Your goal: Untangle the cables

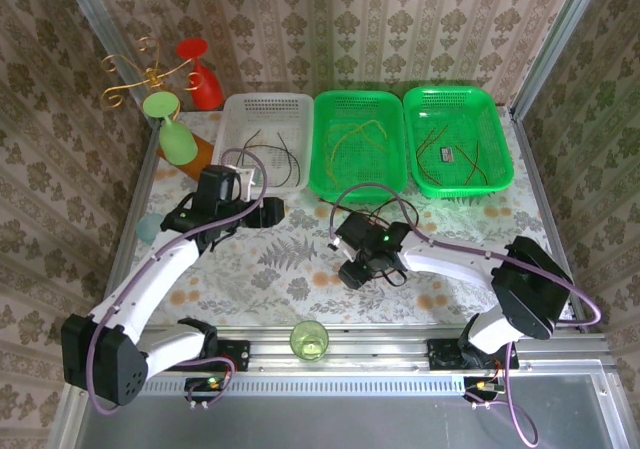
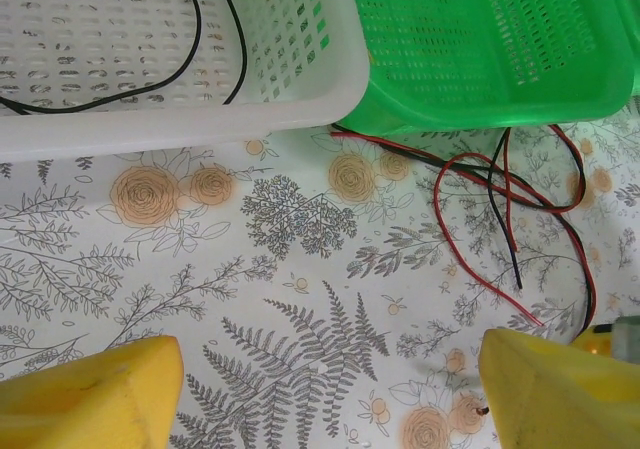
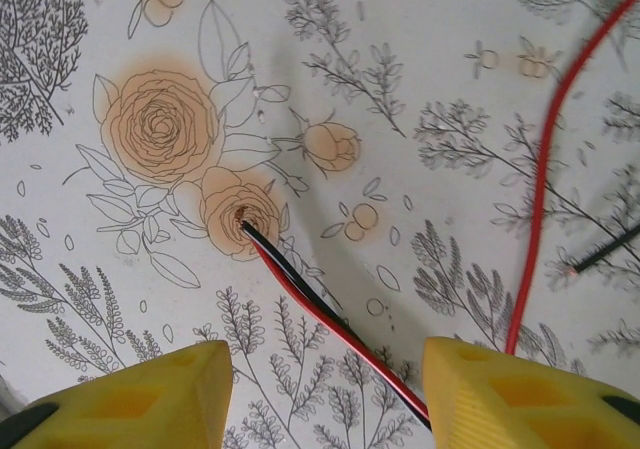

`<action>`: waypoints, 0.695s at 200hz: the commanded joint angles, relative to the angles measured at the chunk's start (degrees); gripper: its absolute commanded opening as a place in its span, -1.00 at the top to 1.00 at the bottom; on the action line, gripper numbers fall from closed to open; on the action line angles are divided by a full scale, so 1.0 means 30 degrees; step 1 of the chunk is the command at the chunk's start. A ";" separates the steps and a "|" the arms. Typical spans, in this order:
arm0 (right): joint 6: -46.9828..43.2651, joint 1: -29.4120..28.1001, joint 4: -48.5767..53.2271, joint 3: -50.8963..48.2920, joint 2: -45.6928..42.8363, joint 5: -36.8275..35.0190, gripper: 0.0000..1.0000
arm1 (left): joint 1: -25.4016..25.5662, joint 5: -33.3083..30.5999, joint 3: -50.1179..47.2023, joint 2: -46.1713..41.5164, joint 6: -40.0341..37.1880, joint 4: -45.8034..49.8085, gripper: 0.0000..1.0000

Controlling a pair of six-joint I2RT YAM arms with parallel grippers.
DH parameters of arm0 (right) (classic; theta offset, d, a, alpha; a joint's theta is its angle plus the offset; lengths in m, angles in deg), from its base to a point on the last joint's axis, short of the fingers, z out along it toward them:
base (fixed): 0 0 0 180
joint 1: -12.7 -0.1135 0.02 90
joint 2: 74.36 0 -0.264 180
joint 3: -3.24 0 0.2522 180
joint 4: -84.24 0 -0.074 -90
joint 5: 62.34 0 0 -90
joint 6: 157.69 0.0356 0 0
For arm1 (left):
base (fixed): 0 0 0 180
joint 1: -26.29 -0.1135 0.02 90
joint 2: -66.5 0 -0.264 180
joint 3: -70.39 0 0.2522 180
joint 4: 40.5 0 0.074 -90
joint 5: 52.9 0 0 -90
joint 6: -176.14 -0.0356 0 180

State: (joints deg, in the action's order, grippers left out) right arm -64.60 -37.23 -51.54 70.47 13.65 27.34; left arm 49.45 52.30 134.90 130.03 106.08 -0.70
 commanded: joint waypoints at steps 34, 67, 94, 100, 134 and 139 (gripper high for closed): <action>-0.0545 -0.0093 -0.0029 0.1189 0.1388 0.2396 0.08 | -0.0334 0.0102 -0.0960 -0.1047 0.0856 0.0431 -0.56; 0.0211 -0.0100 0.0574 0.1854 0.2482 0.2978 0.15 | -0.0468 0.0177 -0.1053 -0.1325 0.1314 0.0006 -0.55; 0.0844 -0.0091 0.0207 0.2147 0.3076 0.3000 0.17 | -0.0454 0.0020 -0.0845 -0.1458 0.1213 0.0187 -0.54; 0.0987 -0.0085 0.0218 0.2268 0.3222 0.2823 0.17 | -0.0463 -0.0024 -0.0808 -0.1474 0.1215 0.0247 -0.54; 0.1313 -0.0085 0.0218 0.2592 0.3734 0.2356 0.26 | -0.0424 -0.0204 -0.0949 -0.1744 0.1324 0.0184 -0.54; 0.1304 -0.0091 0.0219 0.2598 0.3784 0.2277 0.28 | -0.0424 -0.0204 -0.0947 -0.1751 0.1342 0.0196 -0.54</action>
State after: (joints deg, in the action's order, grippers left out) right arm -62.00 -37.23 -51.86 76.44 24.01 34.57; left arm 48.33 52.26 132.05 126.05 109.08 -0.20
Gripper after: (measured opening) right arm 0.380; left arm 0.772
